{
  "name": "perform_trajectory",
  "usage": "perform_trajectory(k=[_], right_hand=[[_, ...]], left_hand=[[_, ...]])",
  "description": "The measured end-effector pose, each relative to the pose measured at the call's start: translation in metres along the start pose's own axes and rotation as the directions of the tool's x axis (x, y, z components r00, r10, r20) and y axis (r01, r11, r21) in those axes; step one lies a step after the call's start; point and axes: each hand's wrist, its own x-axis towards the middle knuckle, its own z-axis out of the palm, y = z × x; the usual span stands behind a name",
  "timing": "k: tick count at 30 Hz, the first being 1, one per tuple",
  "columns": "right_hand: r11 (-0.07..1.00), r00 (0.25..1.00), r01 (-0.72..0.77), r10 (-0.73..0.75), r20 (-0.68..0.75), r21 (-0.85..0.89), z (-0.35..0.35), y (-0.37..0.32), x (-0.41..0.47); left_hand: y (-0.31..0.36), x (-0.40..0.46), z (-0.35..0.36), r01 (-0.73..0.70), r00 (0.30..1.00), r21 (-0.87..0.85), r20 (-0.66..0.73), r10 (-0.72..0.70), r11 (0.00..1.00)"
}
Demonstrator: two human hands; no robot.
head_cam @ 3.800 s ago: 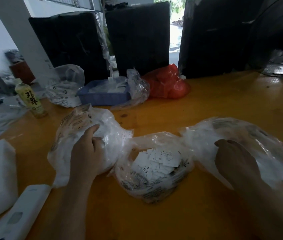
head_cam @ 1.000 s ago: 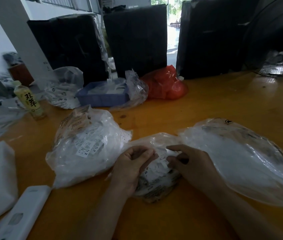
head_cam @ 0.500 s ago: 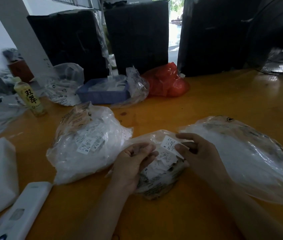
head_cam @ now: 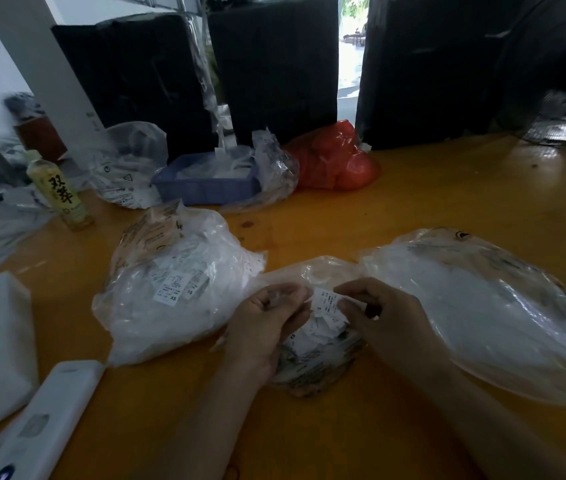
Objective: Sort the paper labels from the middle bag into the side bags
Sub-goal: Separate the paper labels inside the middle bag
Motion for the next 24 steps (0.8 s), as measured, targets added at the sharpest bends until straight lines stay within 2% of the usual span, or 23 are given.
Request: perform_trajectory(k=[3, 7, 9, 13, 17, 20, 24], right_hand=[[0.999, 0.999, 0.017, -0.015, 0.05, -0.038, 0.004, 0.0, 0.0], [0.997, 0.996, 0.025, -0.019, 0.089, -0.066, 0.006, -0.001, 0.0], [0.999, 0.998, -0.028, 0.029, 0.061, -0.027, 0.004, -0.001, 0.0], [0.992, 0.993, -0.119, 0.12, -0.019, 0.042, -0.001, 0.002, 0.003], [0.982, 0.986, -0.166, 0.162, 0.044, 0.094, 0.0, 0.001, 0.005], [0.981, 0.987, -0.144, 0.134, 0.086, 0.128, 0.003, -0.002, 0.003], [0.971, 0.986, -0.15, 0.135, 0.095, 0.185, 0.001, -0.005, 0.004]], left_hand=[[-0.002, -0.002, 0.001, -0.057, 0.998, 0.136, 0.01, 0.056, 0.989], [-0.003, -0.009, 0.002, -0.143, 0.989, 0.316, 0.093, 0.119, 0.938], [-0.002, -0.009, 0.004, -0.142, 0.989, 0.301, 0.072, 0.126, 0.943], [0.001, -0.007, 0.004, -0.06, 0.998, 0.165, 0.005, 0.06, 0.984], [-0.002, -0.009, 0.006, -0.05, 0.996, 0.215, 0.086, 0.032, 0.975], [-0.003, -0.011, 0.009, -0.06, 0.989, 0.256, 0.146, 0.023, 0.965], [-0.003, -0.01, 0.008, -0.049, 0.989, 0.228, 0.147, 0.015, 0.972]])
